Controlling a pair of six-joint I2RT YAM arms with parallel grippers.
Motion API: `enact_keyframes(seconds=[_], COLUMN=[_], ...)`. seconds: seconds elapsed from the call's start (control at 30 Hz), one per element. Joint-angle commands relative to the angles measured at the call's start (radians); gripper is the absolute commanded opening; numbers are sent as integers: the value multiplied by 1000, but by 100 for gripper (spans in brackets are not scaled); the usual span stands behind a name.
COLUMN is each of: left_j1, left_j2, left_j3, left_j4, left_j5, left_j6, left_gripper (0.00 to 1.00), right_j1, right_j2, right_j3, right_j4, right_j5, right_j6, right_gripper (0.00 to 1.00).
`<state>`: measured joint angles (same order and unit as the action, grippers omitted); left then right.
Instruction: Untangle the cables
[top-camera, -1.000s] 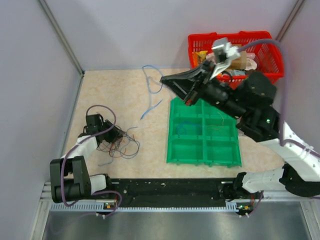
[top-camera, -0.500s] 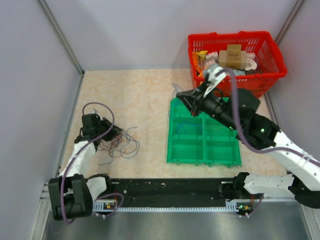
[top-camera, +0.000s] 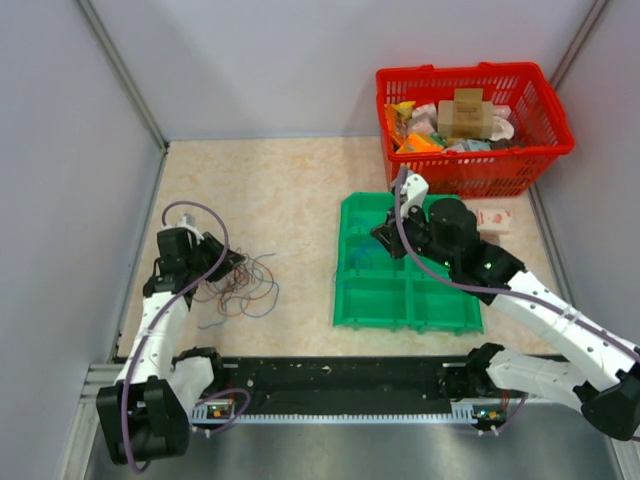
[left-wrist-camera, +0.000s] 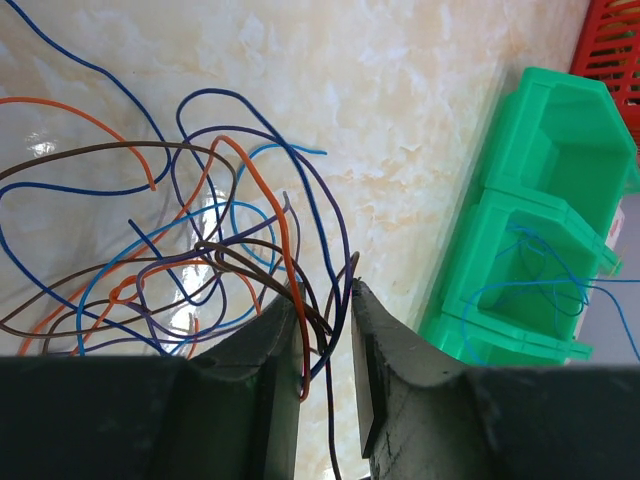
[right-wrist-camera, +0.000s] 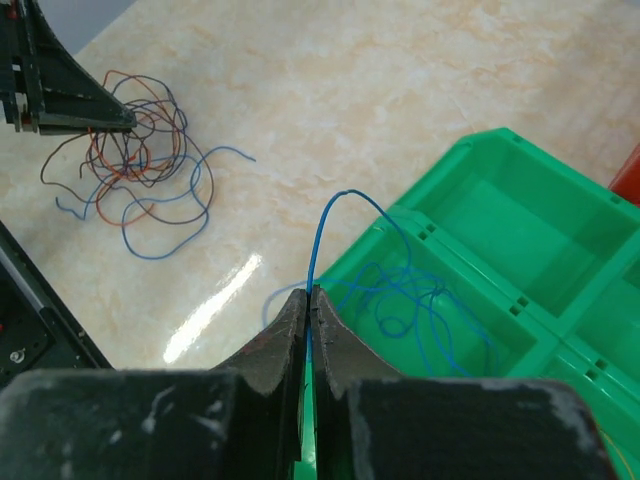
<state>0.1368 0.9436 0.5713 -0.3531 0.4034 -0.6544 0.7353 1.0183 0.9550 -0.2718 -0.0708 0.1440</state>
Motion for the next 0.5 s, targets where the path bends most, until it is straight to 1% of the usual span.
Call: enact_keyframes(seconds=[0.0,0.03,0.2,0.33,0.47], left_j1=[6,4,6,6,6], left_j2=[-31,-28,-22,-34,-35], left_j3=[41,39,52,56,62], left_j4=[8,11,3,-9,-10], left_j5=[15,20,31,22,25], left_j6=[19,18,21,27,24], left_gripper=[30,30,30,31,31], right_j1=[-4,-4,-14,-16,-16], right_j2=[-89,-98,-129,-164,-155], right_j3=[16,18,-2,-19,7], right_j4=[2,-15,-78,-110,-159], right_j5=[68,107,183,311,377], right_j6=[-26,-35,-41,-3,38], right_gripper=[0,0,0,0,0])
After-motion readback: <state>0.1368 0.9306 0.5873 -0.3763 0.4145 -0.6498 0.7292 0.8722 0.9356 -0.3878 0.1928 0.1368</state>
